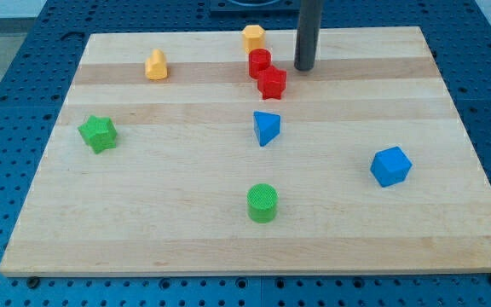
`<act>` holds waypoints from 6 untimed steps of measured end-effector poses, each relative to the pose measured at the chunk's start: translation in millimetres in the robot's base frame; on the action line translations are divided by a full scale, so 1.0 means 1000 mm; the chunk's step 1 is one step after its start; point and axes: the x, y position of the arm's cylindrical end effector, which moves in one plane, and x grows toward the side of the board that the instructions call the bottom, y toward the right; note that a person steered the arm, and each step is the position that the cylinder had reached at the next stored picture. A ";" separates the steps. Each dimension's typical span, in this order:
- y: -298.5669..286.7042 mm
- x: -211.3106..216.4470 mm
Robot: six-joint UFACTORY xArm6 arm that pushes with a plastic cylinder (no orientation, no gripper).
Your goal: Push the red star a bit down and left
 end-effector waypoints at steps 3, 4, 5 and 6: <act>-0.011 0.000; -0.016 0.009; -0.011 0.019; -0.018 0.035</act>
